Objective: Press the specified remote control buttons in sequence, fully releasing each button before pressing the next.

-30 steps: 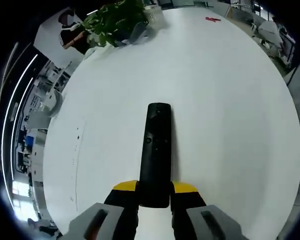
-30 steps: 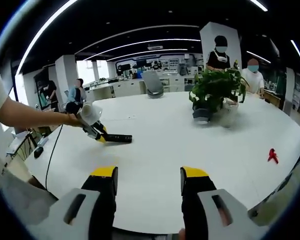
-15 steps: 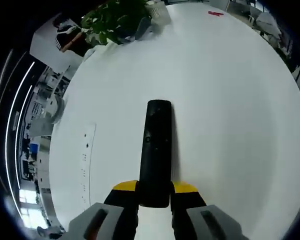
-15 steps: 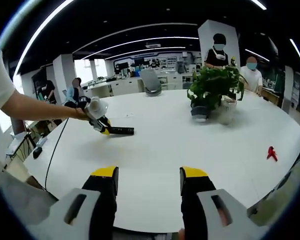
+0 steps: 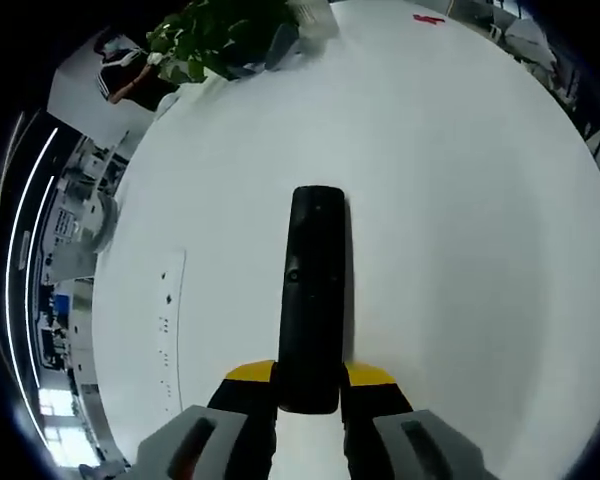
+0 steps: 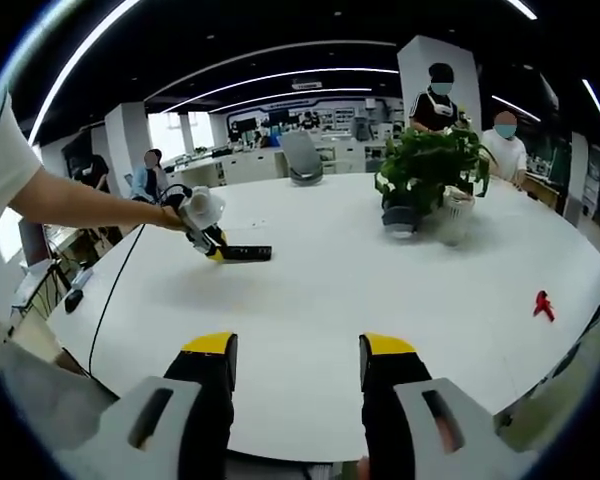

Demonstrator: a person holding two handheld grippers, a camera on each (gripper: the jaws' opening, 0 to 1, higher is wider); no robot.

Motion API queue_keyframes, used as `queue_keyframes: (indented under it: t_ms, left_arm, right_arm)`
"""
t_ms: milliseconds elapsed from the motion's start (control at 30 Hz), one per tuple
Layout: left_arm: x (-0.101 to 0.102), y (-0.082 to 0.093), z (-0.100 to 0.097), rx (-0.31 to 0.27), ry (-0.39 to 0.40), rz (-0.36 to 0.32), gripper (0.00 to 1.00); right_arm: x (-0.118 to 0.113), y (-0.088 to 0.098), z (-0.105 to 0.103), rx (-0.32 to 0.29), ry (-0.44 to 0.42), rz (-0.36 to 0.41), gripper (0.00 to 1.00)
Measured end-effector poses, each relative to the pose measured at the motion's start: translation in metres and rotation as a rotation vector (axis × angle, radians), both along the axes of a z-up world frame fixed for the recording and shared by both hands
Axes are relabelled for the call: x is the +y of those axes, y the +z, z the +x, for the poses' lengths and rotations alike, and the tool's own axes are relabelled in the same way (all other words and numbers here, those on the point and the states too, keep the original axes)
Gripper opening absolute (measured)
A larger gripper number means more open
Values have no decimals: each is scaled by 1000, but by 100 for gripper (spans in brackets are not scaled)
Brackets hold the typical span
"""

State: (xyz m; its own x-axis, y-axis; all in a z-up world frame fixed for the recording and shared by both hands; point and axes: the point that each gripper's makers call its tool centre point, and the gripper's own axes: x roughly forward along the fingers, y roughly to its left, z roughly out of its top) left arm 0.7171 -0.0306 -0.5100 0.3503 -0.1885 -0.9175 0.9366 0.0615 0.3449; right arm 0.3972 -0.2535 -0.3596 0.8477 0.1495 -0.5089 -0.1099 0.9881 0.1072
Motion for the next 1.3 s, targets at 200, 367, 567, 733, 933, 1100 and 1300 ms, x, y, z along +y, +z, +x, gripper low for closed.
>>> queue_keyframes:
  t_ms: [200,367,567,733,933,1100,1300]
  left_arm:
    - [-1,-3,3,18,-25,13,23]
    - [0,-3,3,41,-16,4,24]
    - [0,-4,2,37,-30,1,24]
    - [0,-4,3,34,-11,-11,24]
    - [2,-4,4,25,-2,-34,24]
    - [1,-4,4,18,10,-39,24]
    - [3,-1,5,-1,93,-72,27]
  right_arm:
    - [-1,-1,0,3,0,-2,51]
    - [0,-3,0,10,5,-6,51]
    - [1,-5,-1,19,11,-10,51]
    - [-1,-5,0,14,1,-2,51]
    - [1,-2,0,2,6,18,55]
    - [1,1,0,-12,4,17,56]
    - [3,3,1,-15,11,11,58]
